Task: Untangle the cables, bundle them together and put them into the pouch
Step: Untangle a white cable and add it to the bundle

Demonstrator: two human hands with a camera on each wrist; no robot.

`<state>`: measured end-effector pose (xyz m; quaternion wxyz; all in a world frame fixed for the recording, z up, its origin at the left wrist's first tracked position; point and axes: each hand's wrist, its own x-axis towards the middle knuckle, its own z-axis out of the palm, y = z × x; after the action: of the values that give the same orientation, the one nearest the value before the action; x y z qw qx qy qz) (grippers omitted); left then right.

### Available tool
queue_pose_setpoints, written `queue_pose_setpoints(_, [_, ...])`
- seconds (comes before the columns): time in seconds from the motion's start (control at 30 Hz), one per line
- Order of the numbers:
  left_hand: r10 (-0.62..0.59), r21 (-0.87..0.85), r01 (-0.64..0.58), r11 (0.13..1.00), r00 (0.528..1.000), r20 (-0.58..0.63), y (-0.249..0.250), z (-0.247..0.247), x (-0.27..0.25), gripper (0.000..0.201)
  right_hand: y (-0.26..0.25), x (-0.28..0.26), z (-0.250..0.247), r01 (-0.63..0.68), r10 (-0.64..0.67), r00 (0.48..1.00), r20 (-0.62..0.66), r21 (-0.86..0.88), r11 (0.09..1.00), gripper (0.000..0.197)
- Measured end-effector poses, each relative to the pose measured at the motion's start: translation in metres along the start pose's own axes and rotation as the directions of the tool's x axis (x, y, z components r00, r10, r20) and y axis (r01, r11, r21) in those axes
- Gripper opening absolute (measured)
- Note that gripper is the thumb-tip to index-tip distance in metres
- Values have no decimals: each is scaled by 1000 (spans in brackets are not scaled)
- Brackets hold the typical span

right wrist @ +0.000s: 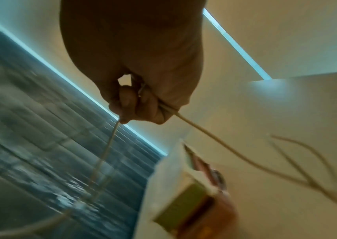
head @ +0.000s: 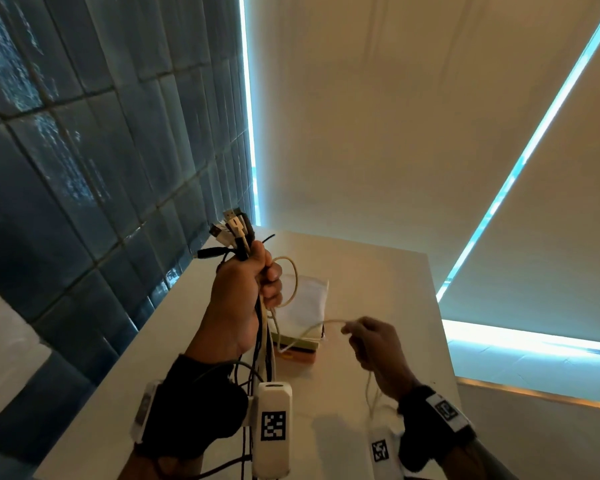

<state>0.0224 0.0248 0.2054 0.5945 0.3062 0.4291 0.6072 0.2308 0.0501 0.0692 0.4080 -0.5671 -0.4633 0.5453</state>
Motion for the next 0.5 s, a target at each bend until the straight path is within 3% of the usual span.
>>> queue_pose_setpoints(0.1, [-72,50,73,996,997,-9,-10,11,-1,34,-49,-15,7,146,-168,983,72,247,958,20])
queue_pose_setpoints(0.27, [-107,161,111,981,994,-32,-15,27,-5,33,-91,-45,19,338,-417,883,215,323,884,22])
queue_pose_setpoints(0.33, [-128,162,129,978,992,-15,-13,28,-8,33,-93,-50,21,364,-457,847,271,329,871,21])
queue_pose_setpoints(0.4, [-154,58,152,987,987,48,-11,26,-8,34,-90,-52,22,352,-452,826,337,319,880,16])
queue_pose_setpoints(0.5, [-145,-85,157,984,981,126,-8,23,-6,33,-80,-47,22,281,-386,836,389,301,911,22])
